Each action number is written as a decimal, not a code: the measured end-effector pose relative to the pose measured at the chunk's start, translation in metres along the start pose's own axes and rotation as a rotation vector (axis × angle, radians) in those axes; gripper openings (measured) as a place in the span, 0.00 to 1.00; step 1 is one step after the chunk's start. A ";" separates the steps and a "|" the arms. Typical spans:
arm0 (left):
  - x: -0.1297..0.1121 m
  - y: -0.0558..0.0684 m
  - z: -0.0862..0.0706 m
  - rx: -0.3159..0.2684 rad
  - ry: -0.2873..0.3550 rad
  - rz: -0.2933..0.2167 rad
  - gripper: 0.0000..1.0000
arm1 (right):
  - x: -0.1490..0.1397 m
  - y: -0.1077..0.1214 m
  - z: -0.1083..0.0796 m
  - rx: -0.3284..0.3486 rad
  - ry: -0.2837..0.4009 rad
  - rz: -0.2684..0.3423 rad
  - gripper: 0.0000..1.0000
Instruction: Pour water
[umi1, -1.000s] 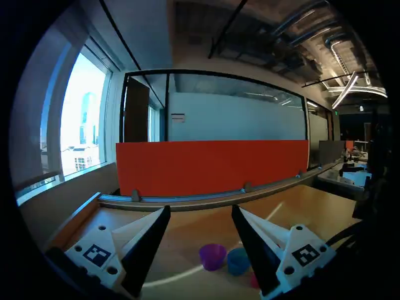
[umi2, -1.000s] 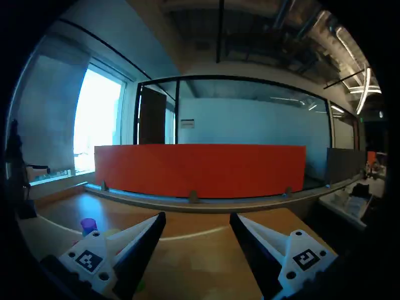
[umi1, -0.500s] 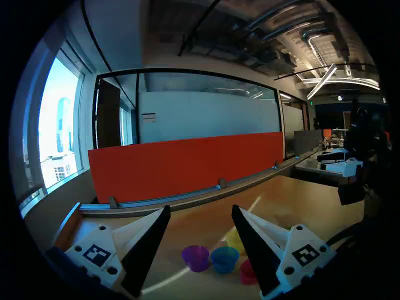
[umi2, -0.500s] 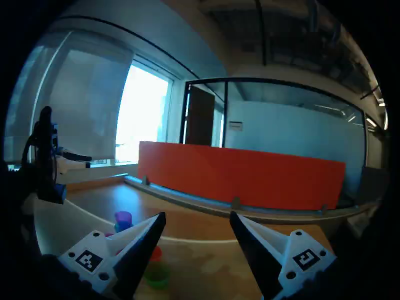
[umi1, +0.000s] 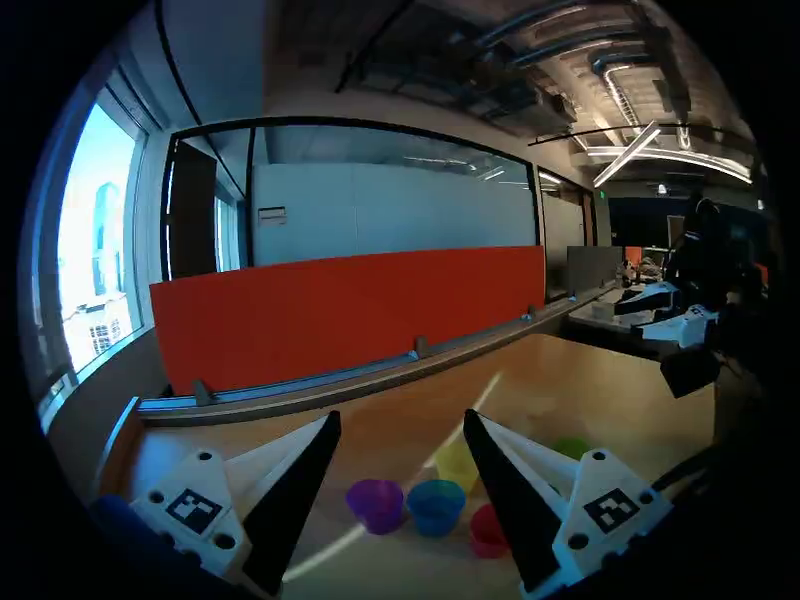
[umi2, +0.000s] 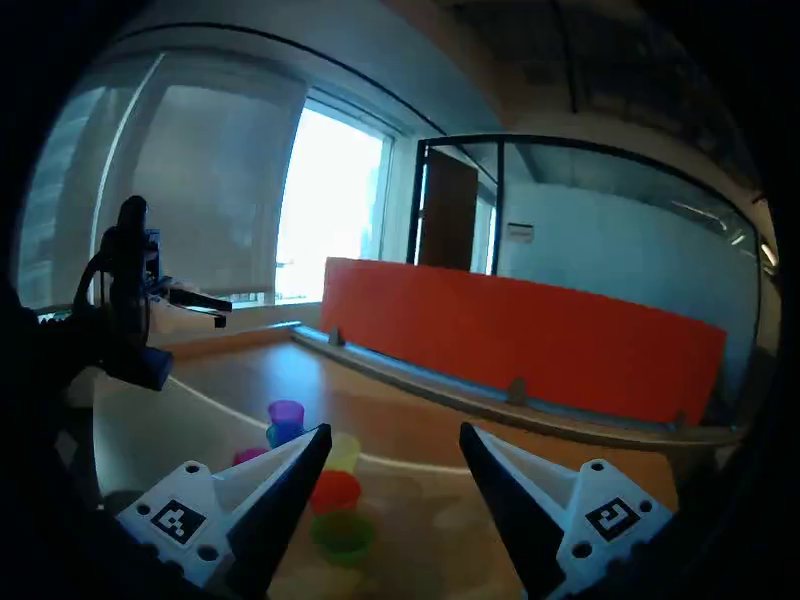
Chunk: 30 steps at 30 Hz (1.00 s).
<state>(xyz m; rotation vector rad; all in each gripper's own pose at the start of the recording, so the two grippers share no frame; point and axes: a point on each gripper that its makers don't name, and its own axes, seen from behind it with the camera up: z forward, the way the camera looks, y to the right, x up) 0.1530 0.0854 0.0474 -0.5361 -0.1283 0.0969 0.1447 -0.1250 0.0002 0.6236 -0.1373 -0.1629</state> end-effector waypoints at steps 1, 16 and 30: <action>-0.003 -0.001 0.001 -0.004 -0.009 0.005 0.91 | -0.002 -0.001 0.000 0.006 -0.008 -0.005 0.99; -0.042 0.003 0.023 -0.120 -0.118 -0.046 0.91 | -0.027 -0.011 0.007 0.082 -0.116 -0.051 1.00; -0.088 0.012 0.039 -0.178 -0.212 -0.002 0.91 | -0.061 -0.017 0.023 0.116 -0.181 -0.061 0.99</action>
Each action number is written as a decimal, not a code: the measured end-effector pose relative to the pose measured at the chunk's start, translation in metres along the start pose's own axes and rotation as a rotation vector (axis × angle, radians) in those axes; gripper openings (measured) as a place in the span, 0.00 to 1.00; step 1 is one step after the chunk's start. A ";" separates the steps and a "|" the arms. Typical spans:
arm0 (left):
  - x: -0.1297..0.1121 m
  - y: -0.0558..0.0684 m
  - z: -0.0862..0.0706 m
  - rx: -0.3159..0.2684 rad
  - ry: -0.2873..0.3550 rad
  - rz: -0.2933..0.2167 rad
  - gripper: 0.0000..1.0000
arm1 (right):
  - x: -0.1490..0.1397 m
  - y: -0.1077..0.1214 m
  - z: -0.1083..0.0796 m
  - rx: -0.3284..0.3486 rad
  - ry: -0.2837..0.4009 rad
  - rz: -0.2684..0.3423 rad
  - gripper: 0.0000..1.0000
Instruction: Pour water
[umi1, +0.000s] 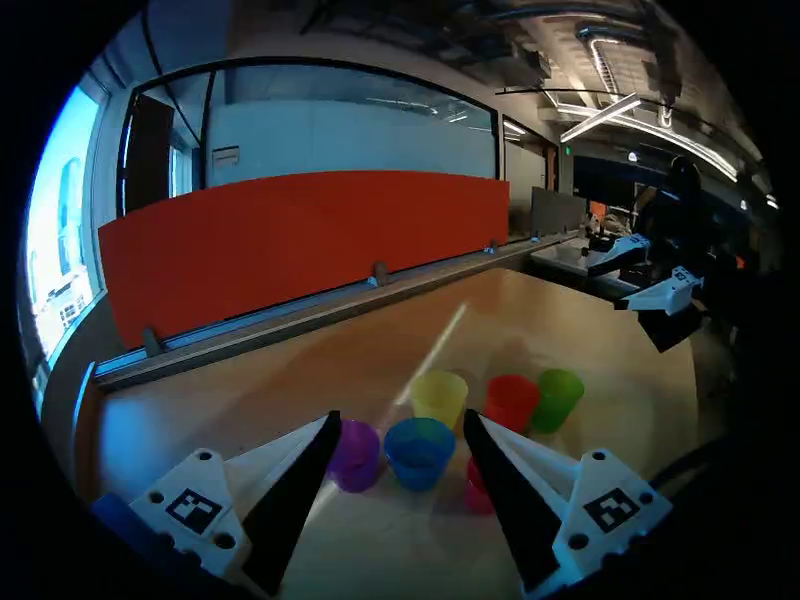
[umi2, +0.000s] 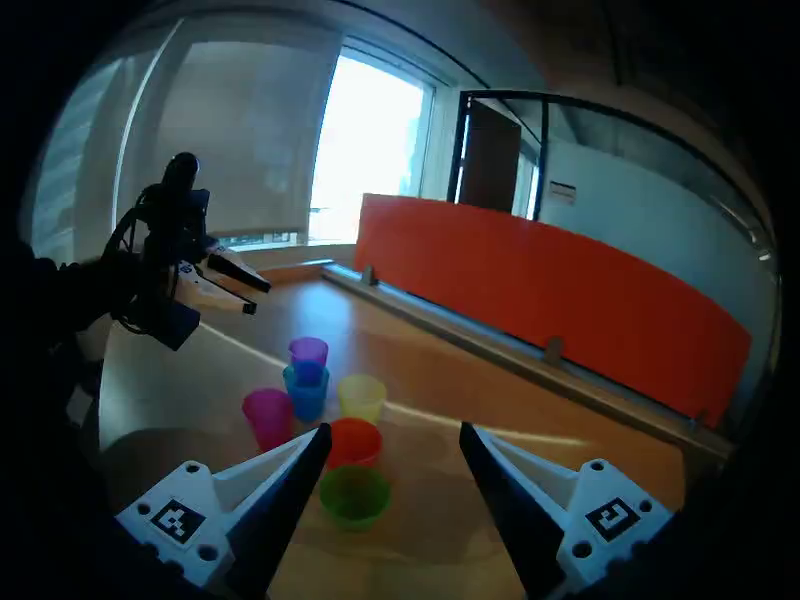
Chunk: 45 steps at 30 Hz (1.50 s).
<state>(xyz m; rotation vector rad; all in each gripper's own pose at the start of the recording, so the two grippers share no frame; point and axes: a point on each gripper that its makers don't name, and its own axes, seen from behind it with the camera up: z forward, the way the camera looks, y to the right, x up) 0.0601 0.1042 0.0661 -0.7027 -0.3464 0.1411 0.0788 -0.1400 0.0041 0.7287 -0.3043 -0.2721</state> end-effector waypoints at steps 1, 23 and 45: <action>-0.003 0.000 0.002 -0.002 -0.006 0.002 0.91 | -0.001 -0.001 0.001 0.002 -0.001 -0.001 0.99; -0.071 0.010 0.047 -0.051 -0.152 0.035 0.91 | -0.037 -0.007 0.027 0.042 -0.068 0.008 0.99; -0.103 0.018 0.072 -0.086 -0.231 0.055 0.91 | -0.054 0.002 0.036 0.047 -0.091 0.018 0.99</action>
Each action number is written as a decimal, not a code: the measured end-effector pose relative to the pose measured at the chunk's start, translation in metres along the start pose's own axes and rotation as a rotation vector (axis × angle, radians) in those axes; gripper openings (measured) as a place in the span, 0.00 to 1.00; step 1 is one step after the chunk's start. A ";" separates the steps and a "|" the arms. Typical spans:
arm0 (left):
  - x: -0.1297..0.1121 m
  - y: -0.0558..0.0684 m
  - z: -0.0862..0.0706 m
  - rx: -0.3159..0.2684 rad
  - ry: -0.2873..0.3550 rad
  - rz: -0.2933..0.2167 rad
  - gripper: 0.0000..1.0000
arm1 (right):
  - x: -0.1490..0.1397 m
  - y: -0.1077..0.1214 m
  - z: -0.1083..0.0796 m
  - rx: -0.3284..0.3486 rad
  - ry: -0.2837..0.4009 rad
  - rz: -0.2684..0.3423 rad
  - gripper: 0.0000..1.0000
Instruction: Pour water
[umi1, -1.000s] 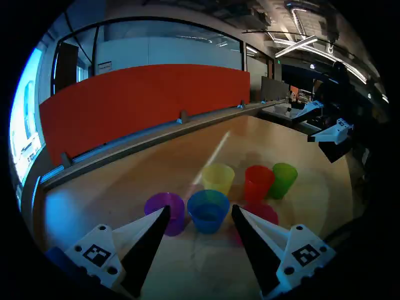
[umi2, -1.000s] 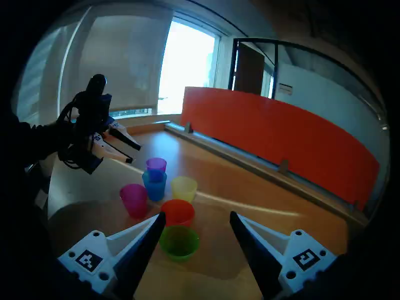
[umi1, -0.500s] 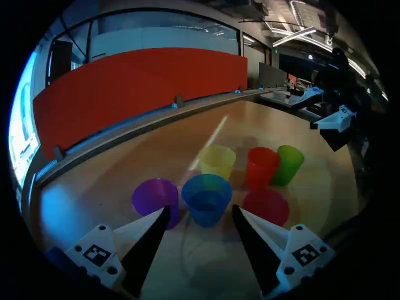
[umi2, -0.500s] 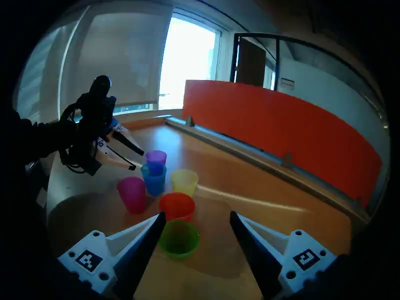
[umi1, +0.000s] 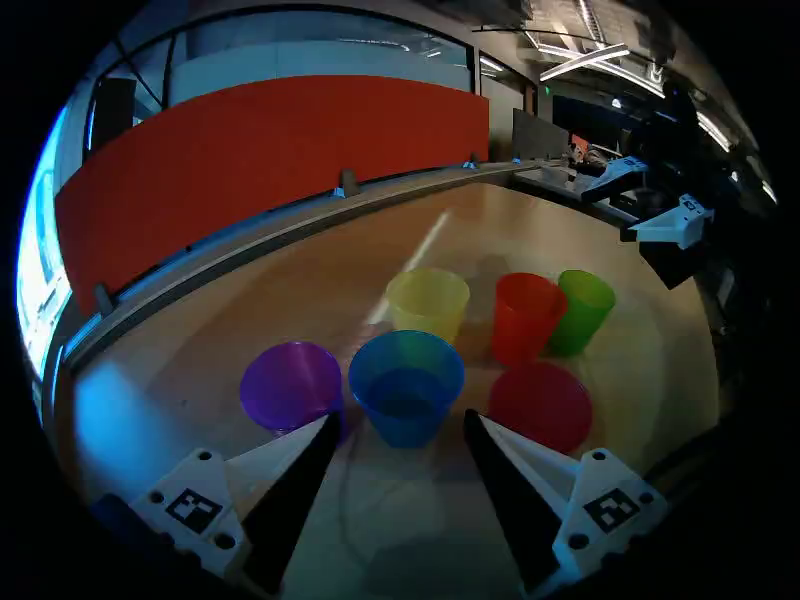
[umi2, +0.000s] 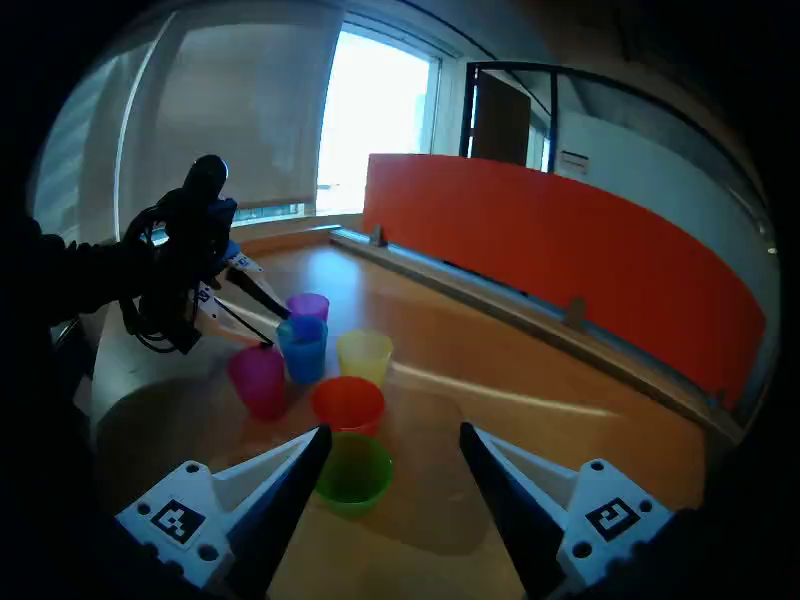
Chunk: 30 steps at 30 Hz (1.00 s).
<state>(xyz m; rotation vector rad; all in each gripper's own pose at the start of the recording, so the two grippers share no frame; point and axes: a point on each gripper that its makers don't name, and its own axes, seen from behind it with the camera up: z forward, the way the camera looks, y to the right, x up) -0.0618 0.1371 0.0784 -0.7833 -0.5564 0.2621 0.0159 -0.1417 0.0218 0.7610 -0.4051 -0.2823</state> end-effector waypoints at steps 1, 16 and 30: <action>0.000 0.000 0.001 -0.001 -0.001 0.001 0.91 | 0.000 0.000 0.000 0.000 -0.001 -0.001 0.99; 0.005 0.002 0.019 -0.008 -0.001 0.023 0.91 | -0.008 0.005 0.005 -0.003 -0.012 -0.001 0.99; 0.015 0.003 0.035 -0.021 0.014 0.026 0.91 | -0.013 0.010 0.004 -0.011 -0.021 0.005 0.99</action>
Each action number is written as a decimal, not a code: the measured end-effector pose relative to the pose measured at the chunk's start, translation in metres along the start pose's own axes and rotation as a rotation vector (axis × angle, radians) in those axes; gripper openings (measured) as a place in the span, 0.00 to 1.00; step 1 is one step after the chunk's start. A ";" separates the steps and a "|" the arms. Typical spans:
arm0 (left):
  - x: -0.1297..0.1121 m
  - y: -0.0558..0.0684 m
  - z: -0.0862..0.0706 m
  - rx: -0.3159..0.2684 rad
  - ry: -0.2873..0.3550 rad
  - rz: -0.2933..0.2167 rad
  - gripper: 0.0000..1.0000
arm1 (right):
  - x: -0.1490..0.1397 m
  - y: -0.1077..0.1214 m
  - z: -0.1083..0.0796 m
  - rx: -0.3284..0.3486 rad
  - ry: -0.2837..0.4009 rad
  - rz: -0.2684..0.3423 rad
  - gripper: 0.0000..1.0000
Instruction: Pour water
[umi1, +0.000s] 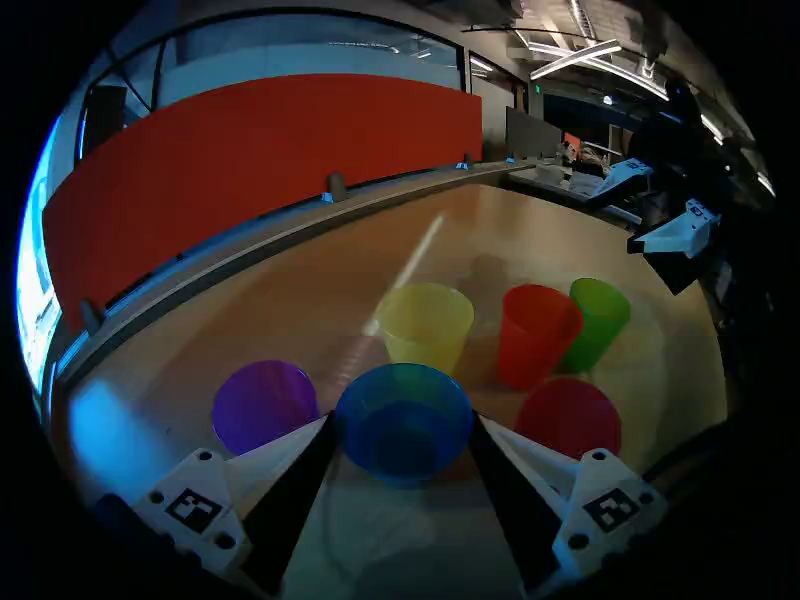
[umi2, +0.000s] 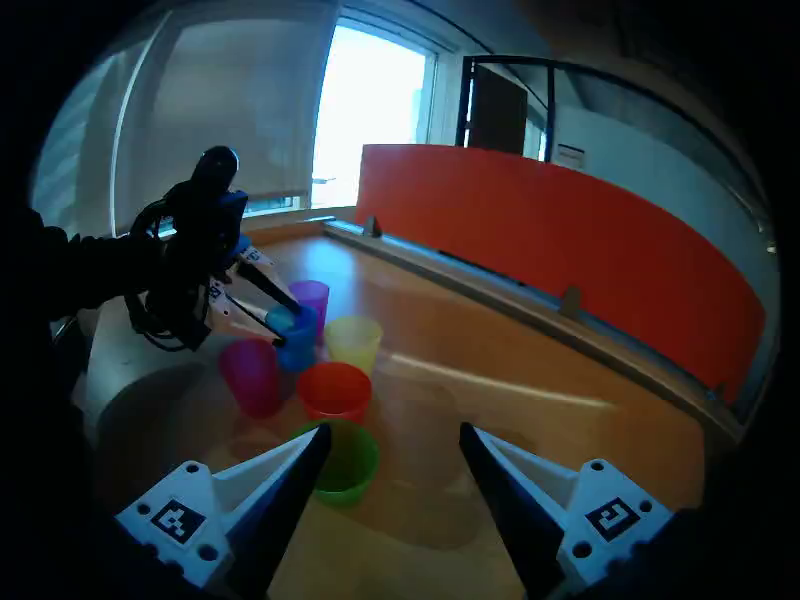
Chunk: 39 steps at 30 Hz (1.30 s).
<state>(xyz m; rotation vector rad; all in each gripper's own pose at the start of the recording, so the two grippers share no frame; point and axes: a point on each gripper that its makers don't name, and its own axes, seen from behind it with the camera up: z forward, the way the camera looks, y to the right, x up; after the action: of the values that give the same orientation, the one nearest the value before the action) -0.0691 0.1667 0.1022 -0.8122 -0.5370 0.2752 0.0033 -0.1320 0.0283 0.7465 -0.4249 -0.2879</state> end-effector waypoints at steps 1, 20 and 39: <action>0.000 0.000 0.001 -0.001 0.000 0.000 0.91 | 0.000 0.000 0.000 0.000 0.000 0.000 0.99; -0.002 -0.001 0.007 0.002 0.003 -0.007 0.89 | -0.001 0.000 0.003 -0.003 -0.003 -0.004 1.00; 0.004 0.002 0.001 0.022 0.036 0.006 0.87 | -0.003 -0.004 0.005 0.004 -0.005 0.003 1.00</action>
<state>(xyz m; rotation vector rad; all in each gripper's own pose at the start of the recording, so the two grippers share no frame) -0.0667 0.1706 0.1030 -0.7961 -0.4971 0.2716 -0.0021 -0.1372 0.0279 0.7493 -0.4317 -0.2863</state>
